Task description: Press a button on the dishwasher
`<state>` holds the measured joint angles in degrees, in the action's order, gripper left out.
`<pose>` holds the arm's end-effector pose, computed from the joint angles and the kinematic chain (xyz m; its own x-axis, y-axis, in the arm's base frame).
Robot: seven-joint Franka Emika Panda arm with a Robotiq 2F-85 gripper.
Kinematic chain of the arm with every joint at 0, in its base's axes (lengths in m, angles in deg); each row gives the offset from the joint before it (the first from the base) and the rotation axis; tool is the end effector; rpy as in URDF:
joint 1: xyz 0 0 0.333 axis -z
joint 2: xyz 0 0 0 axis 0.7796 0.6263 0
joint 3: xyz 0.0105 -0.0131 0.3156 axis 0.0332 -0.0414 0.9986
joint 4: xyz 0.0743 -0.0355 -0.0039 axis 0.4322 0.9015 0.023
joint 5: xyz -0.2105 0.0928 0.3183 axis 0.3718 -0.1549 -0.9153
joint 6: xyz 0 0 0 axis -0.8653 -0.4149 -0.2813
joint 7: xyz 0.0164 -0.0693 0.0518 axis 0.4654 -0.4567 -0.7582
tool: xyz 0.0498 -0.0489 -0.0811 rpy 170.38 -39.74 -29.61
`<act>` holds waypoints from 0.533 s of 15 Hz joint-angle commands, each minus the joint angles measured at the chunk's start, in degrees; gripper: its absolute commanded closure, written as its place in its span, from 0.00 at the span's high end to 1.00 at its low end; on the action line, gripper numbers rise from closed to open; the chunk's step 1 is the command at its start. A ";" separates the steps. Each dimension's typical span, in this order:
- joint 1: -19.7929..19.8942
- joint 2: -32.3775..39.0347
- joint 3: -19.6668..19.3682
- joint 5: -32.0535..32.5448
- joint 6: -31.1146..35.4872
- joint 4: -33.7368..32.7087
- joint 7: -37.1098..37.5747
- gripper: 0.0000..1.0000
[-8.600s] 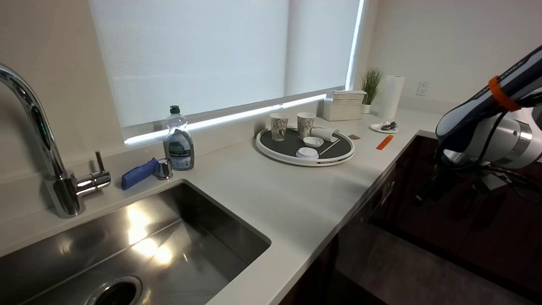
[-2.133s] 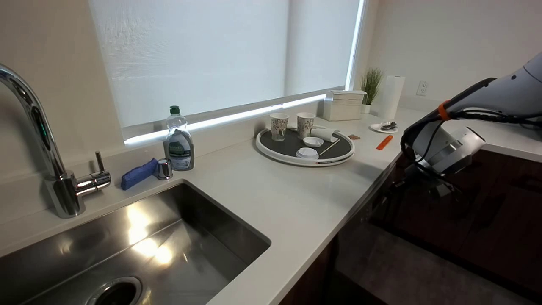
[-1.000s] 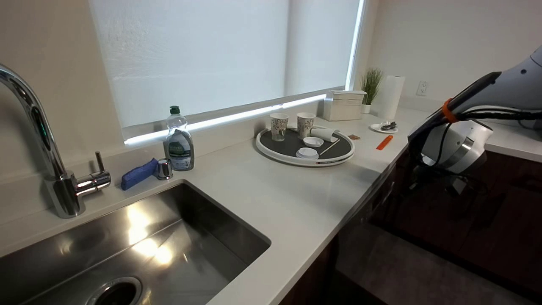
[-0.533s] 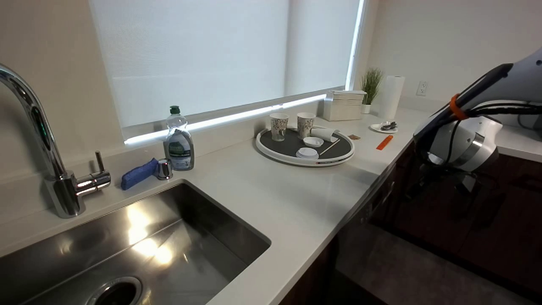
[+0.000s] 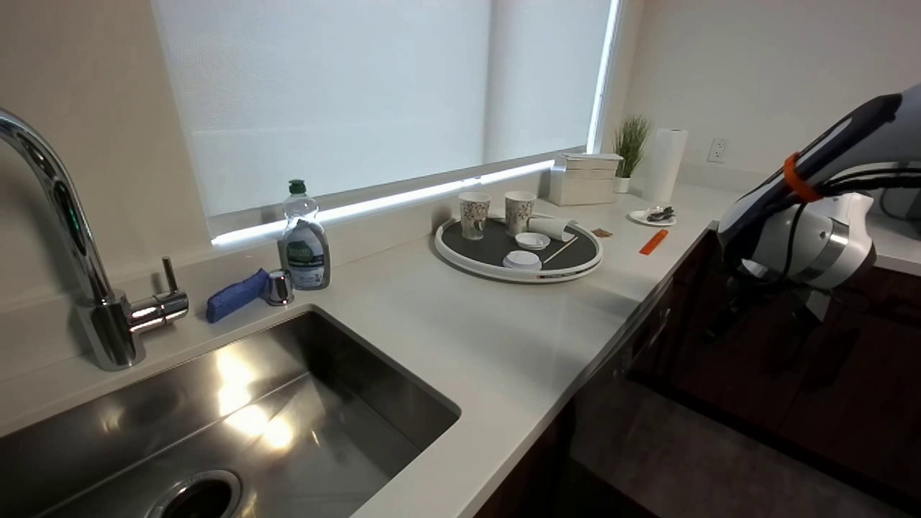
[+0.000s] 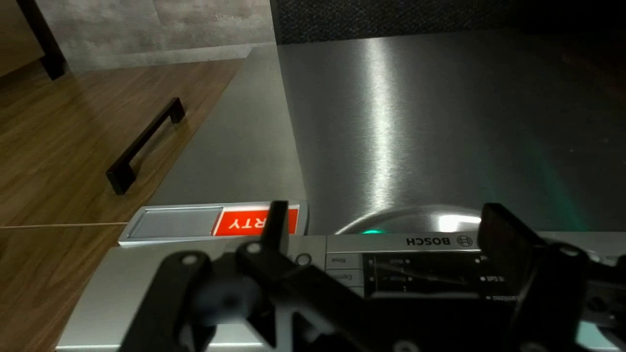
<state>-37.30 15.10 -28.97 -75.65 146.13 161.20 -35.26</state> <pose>0.4925 -0.1896 0.2162 0.8817 0.3771 0.2836 0.3689 -0.9257 0.0838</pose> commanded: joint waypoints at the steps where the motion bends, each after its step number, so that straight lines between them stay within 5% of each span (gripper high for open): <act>1: -3.27 -4.04 -3.70 4.77 0.01 3.82 4.48 1.00; 8: -3.80 -9.40 -3.95 4.03 -1.14 5.96 6.41 1.00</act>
<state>-40.42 9.52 -32.60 -71.69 146.13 164.63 -30.64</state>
